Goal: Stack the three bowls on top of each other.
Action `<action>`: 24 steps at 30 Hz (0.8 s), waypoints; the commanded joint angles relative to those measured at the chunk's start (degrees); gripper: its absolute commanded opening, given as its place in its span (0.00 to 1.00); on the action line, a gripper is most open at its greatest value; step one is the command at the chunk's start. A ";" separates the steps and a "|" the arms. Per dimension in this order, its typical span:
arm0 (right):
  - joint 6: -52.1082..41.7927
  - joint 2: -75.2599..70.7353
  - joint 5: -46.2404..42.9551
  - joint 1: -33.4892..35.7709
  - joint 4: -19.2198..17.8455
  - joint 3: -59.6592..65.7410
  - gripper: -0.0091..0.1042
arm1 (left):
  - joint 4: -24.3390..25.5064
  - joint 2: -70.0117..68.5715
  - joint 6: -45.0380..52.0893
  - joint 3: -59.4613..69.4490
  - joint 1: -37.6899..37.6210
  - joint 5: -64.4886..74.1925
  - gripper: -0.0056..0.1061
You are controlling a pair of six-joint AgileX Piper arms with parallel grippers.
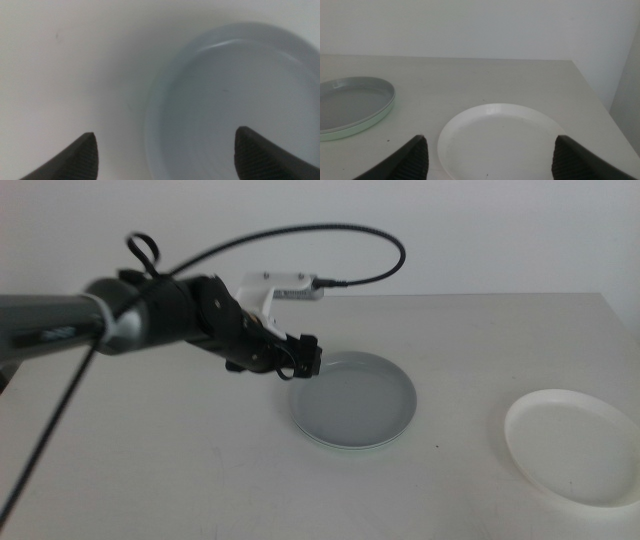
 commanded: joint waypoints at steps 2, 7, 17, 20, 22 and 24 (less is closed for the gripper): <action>-0.36 -1.50 -4.64 -0.05 -0.54 -0.35 0.63 | -0.85 -8.92 4.51 -1.31 0.02 1.55 0.99; -0.36 -1.50 -4.64 -0.05 -0.54 -0.35 0.63 | -0.87 -20.01 11.78 -1.31 1.64 11.67 0.99; -0.36 -1.50 -4.64 -0.05 -0.54 -0.35 0.63 | 1.11 -37.80 13.97 -1.25 2.56 27.08 0.99; -0.36 -1.50 -4.64 -0.05 -0.54 -0.35 0.63 | 0.97 -41.84 12.74 -1.25 2.56 29.56 0.99; -0.36 -1.50 -4.64 -0.05 -0.54 -0.35 0.63 | 1.17 -43.86 12.61 -1.25 2.56 30.74 0.99; -0.36 -1.50 -4.64 -0.05 -0.54 -0.35 0.63 | 1.57 -45.54 12.61 -1.25 2.56 31.47 0.99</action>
